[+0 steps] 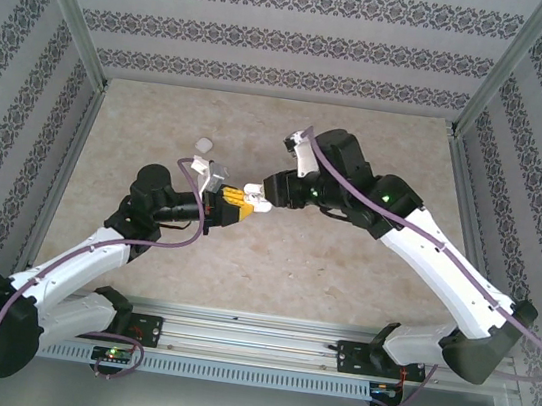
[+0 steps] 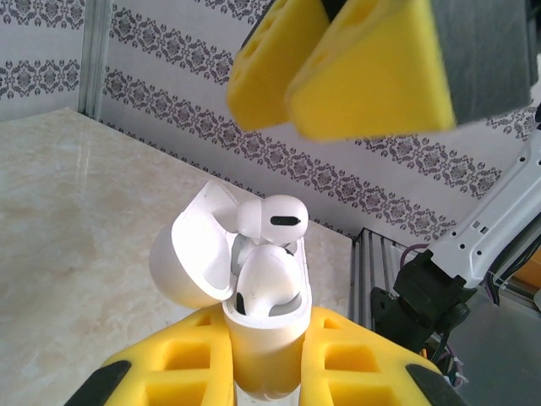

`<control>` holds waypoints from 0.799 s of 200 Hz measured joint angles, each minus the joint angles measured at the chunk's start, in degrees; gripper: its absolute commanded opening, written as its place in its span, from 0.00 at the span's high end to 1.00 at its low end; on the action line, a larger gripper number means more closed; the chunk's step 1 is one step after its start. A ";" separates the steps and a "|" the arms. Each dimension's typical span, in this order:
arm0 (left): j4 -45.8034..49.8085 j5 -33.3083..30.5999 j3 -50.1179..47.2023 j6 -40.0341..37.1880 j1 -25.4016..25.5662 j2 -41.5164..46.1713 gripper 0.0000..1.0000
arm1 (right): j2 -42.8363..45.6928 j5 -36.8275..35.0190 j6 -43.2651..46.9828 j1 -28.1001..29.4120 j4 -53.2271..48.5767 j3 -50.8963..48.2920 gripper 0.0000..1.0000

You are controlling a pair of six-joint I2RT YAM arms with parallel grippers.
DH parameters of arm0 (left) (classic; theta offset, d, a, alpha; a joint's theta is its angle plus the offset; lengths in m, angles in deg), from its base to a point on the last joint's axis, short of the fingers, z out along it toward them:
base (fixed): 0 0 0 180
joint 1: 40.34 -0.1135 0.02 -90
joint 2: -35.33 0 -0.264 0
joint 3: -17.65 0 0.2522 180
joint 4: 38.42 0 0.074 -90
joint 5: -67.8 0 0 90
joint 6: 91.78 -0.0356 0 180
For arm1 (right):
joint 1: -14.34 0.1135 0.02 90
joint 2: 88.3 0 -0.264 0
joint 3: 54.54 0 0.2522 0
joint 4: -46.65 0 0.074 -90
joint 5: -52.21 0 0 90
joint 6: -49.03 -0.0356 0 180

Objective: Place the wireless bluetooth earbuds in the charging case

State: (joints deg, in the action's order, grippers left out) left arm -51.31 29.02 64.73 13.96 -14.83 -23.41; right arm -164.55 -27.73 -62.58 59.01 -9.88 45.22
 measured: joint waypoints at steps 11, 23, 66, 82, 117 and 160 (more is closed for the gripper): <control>-0.02 0.00 0.00 0.02 0.00 -0.15 1.00 | 0.85 0.52 -0.81 -0.57 0.39 -0.57 0.57; -0.02 0.02 0.00 0.04 0.00 -0.31 1.00 | 1.51 1.22 -1.46 -1.05 0.98 -1.22 0.60; -0.24 0.00 0.00 0.24 0.00 -0.59 1.00 | 1.95 4.39 -2.75 -1.42 2.45 -3.04 0.61; -0.63 0.00 0.00 0.24 0.00 -0.70 1.00 | 1.95 4.48 -2.73 -1.33 2.43 -3.04 0.61; -1.05 0.00 0.00 0.42 0.00 -0.70 1.00 | 1.29 0.90 -2.34 0.76 0.26 -2.40 0.55; -1.11 0.00 0.00 0.44 0.00 -0.70 1.00 | -1.90 -1.44 -1.75 2.36 -1.75 0.04 0.52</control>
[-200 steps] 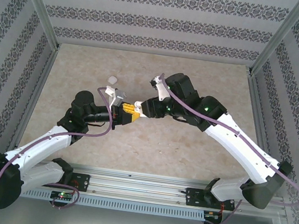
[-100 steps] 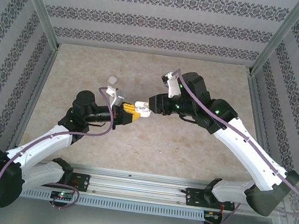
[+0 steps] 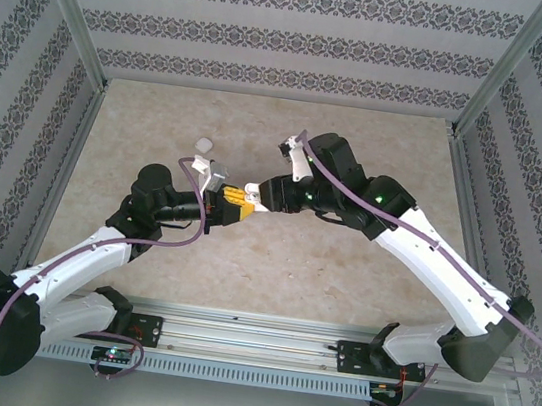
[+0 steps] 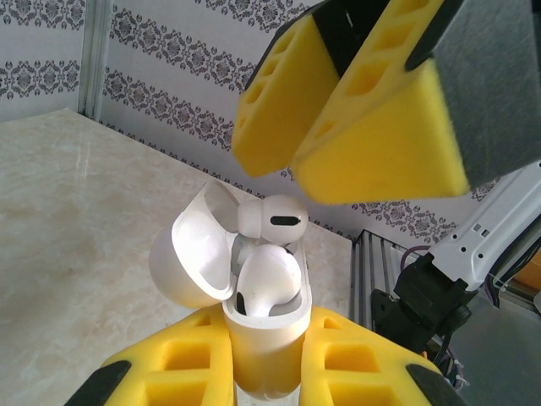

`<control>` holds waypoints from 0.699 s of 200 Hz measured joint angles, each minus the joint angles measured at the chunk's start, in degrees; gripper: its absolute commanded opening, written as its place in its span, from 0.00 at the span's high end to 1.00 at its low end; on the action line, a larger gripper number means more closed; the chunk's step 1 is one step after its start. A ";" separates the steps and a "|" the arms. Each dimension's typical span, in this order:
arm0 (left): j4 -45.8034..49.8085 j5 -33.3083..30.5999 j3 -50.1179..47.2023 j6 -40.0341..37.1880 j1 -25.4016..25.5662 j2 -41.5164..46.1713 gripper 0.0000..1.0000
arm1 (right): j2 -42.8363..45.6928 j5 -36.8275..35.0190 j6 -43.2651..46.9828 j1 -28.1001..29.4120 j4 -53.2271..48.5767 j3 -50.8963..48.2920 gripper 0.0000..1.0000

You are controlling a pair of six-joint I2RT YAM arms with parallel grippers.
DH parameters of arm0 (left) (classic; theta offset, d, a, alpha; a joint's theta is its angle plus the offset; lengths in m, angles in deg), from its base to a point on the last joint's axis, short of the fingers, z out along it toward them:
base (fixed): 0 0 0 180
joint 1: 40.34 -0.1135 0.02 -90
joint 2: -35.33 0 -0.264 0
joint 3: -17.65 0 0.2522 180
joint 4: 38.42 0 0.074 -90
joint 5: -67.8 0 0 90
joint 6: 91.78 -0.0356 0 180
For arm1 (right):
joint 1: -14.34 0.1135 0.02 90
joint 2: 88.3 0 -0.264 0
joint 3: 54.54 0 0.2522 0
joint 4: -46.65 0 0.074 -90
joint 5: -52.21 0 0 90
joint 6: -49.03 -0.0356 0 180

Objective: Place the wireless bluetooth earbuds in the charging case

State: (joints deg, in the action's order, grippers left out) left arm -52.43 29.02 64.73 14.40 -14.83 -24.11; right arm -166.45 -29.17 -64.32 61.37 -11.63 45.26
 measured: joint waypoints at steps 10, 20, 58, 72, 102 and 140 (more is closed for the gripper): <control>0.00 0.00 0.00 0.00 0.00 0.00 1.00 | -0.39 -0.20 0.22 0.02 -0.33 0.13 0.53; 0.00 0.00 0.00 0.00 0.00 0.00 1.00 | -0.66 -0.26 0.50 0.02 -0.63 0.26 0.53; 0.00 0.00 0.00 0.00 0.00 0.00 1.00 | -1.22 -0.39 1.07 0.02 -1.49 0.92 0.54; 0.00 0.00 0.00 0.00 0.00 0.00 1.00 | -1.51 -0.35 1.20 0.02 -1.66 1.11 0.54; 0.00 0.00 0.00 0.00 0.00 0.00 1.00 | -1.99 -0.15 1.22 0.02 -1.86 1.22 0.54; 0.02 0.00 0.00 0.00 0.00 0.00 1.00 | -2.45 0.68 1.27 0.02 -2.05 1.27 0.58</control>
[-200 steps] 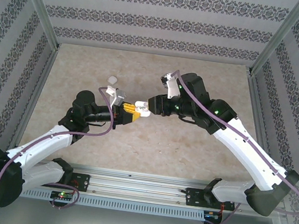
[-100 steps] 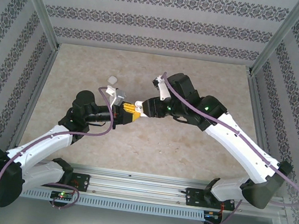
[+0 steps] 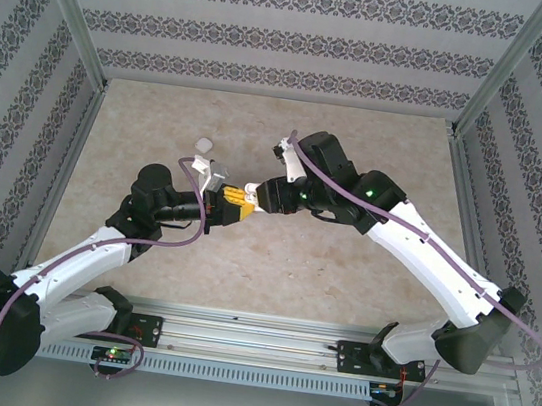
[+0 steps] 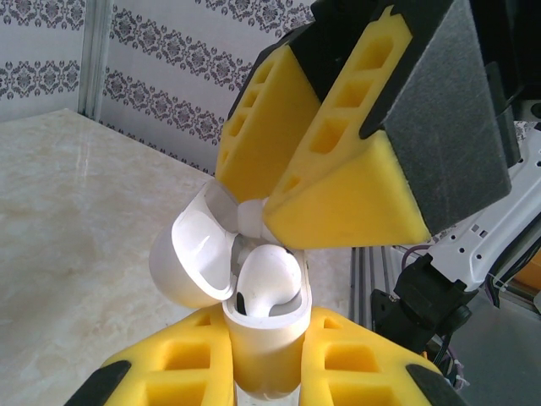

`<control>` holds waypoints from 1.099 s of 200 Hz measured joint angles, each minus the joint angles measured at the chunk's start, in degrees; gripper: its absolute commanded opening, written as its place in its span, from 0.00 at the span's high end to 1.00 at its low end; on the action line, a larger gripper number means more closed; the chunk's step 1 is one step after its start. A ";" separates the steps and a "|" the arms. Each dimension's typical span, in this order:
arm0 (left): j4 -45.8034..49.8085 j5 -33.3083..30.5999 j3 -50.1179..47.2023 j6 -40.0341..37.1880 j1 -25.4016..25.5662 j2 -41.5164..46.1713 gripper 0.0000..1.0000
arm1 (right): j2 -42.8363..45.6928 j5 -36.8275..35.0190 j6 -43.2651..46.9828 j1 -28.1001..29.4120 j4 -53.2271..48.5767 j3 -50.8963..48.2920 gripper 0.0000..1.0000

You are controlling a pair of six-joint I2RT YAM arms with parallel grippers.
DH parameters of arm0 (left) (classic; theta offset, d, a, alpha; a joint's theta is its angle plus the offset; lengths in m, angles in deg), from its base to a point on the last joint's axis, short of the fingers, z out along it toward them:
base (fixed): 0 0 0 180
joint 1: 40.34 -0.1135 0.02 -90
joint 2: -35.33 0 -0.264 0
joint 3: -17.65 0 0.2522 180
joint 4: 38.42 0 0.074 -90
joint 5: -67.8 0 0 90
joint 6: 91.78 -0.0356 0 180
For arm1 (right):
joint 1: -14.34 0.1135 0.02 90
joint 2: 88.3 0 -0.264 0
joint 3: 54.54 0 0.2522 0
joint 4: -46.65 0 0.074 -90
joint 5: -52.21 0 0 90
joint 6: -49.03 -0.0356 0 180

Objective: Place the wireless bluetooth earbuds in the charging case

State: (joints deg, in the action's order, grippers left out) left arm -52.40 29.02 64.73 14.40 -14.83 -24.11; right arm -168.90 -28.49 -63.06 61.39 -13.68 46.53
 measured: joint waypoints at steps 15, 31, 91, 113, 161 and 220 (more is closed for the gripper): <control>0.02 -0.04 0.00 0.00 0.00 0.00 1.00 | -0.20 0.00 0.26 0.00 -0.20 0.26 0.62; 0.07 0.00 0.00 0.00 0.00 0.00 1.00 | -0.20 -0.09 0.50 -0.02 -0.37 0.48 0.69; 0.33 -0.48 -0.11 -0.02 -0.02 0.00 1.00 | 0.13 0.72 0.98 -0.85 -0.09 0.63 0.78; 0.33 -0.48 -0.11 -0.02 -0.02 0.00 1.00 | 0.46 2.14 1.05 -1.57 0.15 0.20 0.79; 0.35 -0.44 -0.11 -0.02 -0.02 0.00 1.00 | 2.10 3.96 1.33 -2.38 2.62 -2.43 0.79; 0.33 -0.63 -0.11 0.07 -0.02 0.00 1.00 | 4.00 5.84 2.80 -2.73 3.63 -5.27 0.75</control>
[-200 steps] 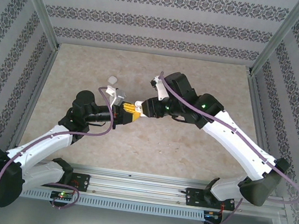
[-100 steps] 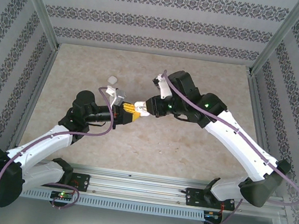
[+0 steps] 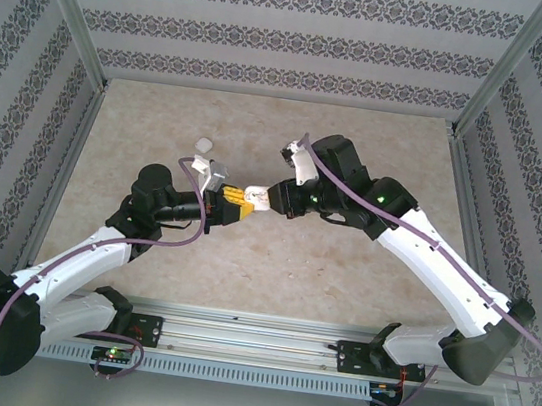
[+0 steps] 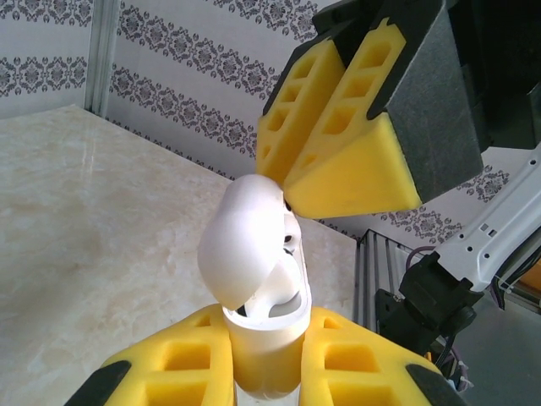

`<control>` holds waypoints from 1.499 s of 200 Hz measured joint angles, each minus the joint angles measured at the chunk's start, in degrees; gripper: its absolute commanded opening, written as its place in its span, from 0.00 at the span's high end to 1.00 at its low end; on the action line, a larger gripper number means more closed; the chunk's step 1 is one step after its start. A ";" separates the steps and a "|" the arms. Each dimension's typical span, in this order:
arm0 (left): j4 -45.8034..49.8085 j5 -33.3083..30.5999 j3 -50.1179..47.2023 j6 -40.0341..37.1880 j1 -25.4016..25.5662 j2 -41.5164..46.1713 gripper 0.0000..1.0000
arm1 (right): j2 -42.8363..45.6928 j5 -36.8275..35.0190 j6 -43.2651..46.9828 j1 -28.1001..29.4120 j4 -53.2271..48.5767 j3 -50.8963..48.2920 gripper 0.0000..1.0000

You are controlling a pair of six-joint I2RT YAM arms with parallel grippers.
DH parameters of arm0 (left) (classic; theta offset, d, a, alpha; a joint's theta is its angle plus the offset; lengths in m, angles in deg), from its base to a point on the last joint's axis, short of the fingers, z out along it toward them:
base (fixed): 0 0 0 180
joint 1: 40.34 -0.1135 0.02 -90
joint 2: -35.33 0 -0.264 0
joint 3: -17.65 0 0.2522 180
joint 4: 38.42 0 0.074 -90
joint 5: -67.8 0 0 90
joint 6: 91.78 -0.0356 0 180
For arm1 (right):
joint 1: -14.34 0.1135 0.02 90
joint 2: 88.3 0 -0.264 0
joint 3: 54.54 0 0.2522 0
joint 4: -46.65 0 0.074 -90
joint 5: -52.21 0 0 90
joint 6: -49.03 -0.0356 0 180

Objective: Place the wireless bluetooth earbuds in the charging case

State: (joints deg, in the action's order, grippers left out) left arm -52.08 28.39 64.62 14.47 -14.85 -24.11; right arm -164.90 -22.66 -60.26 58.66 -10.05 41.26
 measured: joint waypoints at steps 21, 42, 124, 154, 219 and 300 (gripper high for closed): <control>-0.09 0.11 0.00 0.15 0.00 0.00 1.00 | 0.02 0.72 0.55 -0.22 0.28 -0.15 0.63; -0.28 0.42 0.00 0.17 0.02 0.00 1.00 | -0.15 1.44 0.57 -0.20 0.37 -0.15 0.57; -0.46 0.46 0.00 0.42 0.02 0.00 1.00 | -0.04 0.81 0.13 -0.20 0.37 -0.15 0.51; -0.50 0.85 0.00 0.66 0.02 0.00 1.00 | -0.04 0.83 -0.55 -0.20 0.39 -0.15 0.59; -0.57 1.49 0.00 0.76 0.02 -0.13 1.00 | -0.04 0.46 -3.32 1.33 2.54 -0.70 0.46; -1.79 1.51 0.00 0.74 0.02 -2.78 1.00 | 4.68 -0.70 -3.50 -0.79 2.51 -0.74 0.38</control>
State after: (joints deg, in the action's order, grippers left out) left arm -53.87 29.89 64.62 15.21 -14.83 -26.89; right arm -160.22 -23.36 -63.76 57.87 -7.54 40.52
